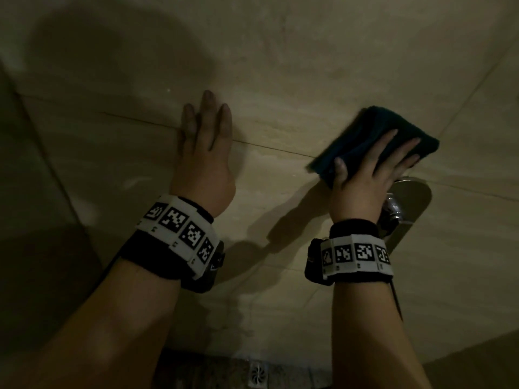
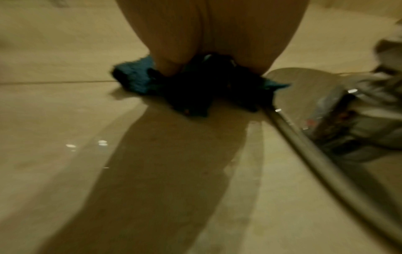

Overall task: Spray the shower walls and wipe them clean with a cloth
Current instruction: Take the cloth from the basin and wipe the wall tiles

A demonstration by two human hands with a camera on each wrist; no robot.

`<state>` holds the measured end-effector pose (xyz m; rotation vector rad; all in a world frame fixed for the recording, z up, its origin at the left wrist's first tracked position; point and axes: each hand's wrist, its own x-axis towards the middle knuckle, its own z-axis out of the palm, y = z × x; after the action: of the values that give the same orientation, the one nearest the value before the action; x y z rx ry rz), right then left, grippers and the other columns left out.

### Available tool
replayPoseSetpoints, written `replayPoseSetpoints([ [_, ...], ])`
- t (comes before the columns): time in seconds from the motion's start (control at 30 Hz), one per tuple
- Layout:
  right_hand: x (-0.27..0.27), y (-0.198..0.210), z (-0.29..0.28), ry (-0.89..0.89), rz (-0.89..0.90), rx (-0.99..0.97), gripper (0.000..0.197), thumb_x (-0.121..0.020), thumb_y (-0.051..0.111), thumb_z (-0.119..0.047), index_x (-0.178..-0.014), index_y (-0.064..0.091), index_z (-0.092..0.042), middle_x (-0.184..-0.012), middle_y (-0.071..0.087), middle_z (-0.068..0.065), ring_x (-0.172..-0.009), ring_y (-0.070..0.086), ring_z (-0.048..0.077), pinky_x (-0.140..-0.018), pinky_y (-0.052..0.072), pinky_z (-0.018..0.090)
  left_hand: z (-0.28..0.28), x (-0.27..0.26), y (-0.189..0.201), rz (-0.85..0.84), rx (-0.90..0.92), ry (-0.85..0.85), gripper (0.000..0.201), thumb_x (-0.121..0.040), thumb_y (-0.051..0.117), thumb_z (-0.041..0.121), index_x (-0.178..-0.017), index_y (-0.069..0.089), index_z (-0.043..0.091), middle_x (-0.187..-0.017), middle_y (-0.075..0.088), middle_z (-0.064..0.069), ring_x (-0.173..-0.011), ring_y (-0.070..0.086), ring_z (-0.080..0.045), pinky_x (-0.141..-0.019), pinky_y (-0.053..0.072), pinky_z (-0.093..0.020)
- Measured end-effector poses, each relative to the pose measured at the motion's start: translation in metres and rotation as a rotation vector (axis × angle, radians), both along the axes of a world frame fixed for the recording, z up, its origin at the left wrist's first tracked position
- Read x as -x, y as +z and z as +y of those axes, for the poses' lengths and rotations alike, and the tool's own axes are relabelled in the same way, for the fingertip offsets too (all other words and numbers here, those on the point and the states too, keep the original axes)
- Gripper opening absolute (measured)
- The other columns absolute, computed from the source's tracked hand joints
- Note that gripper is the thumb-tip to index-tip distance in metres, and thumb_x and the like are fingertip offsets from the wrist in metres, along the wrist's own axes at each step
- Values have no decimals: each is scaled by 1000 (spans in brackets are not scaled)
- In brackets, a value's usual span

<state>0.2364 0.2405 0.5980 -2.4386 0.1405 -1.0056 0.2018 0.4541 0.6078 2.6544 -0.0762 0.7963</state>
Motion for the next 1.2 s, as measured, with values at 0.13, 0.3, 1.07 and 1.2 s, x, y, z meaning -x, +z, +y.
replayPoseSetpoints([
  [0.13,-1,-4,10,-16,-33,20,75,-96,41,-43,-150,2,-9,-154,-9,28,-141,-11,47,-115,-6,48,12,3,0,73,97,56,77,-88,40,-3,-151,-4,11,-158,-19,-11,-146,-14,-35,-121,2,-44],
  [0.3,-3,-11,33,-35,-34,41,75,-96,39,-46,-149,2,-9,-154,-7,29,-141,-9,49,-116,-6,50,34,4,0,141,98,63,74,-92,37,1,-151,-5,15,-157,-24,-5,-147,-15,-28,-121,4,-45],
  [1.07,-14,-10,196,157,-184,593,74,-87,44,-49,-148,10,-23,-154,19,21,-138,11,46,-112,-17,42,138,11,-11,184,221,253,80,-93,45,17,-149,-12,11,-156,-24,-11,-146,-16,-30,-120,-2,-38],
  [1.2,-7,23,216,222,-91,613,81,-92,46,-46,-146,-13,-30,-158,-5,15,-143,-6,42,-112,-22,43,150,18,-11,222,194,321,79,-94,43,21,-149,-13,9,-157,-23,-11,-146,-13,-31,-121,-2,-40],
])
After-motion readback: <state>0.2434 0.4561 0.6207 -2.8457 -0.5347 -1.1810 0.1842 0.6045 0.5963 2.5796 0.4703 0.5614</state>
